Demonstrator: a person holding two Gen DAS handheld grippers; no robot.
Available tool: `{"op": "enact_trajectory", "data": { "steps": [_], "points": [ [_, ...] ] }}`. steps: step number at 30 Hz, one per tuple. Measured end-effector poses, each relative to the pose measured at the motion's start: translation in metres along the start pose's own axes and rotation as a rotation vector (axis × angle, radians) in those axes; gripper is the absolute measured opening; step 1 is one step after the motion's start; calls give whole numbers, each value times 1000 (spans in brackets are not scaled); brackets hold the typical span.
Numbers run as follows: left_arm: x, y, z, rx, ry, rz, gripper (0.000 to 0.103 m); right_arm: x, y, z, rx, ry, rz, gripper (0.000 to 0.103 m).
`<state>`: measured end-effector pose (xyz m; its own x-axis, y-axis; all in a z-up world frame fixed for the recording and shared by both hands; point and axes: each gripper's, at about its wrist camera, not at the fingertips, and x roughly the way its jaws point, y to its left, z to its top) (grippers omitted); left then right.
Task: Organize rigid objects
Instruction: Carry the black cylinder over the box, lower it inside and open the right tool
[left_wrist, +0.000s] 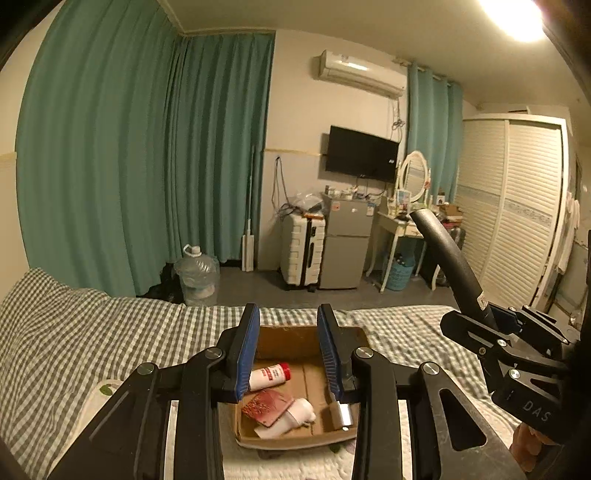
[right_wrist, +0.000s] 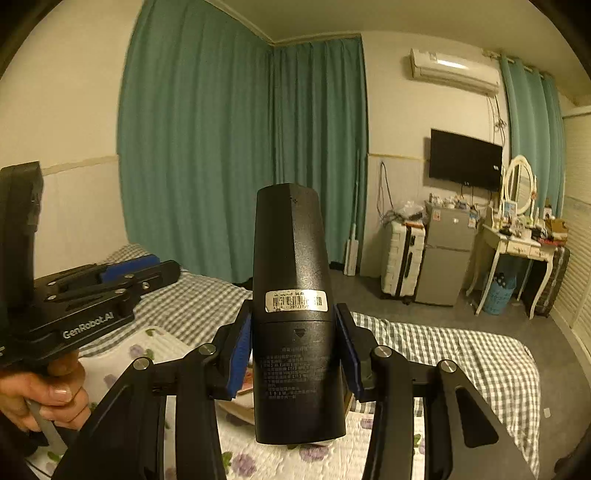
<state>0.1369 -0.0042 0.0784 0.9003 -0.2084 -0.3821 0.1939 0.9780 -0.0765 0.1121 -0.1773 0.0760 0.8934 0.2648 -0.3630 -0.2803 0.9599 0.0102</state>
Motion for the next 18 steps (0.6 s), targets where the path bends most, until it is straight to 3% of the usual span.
{"op": "enact_trajectory", "data": {
  "steps": [7,13,18],
  "points": [
    [72,9,-15,2,73,7,33,86,-11,-21,41,76,39,42],
    [133,6,-42,0,160,-9,33,152,-26,-63,35,190,43,42],
    [162,-1,-68,55,237,-18,33,192,-34,-97,30,292,49,42]
  ]
}}
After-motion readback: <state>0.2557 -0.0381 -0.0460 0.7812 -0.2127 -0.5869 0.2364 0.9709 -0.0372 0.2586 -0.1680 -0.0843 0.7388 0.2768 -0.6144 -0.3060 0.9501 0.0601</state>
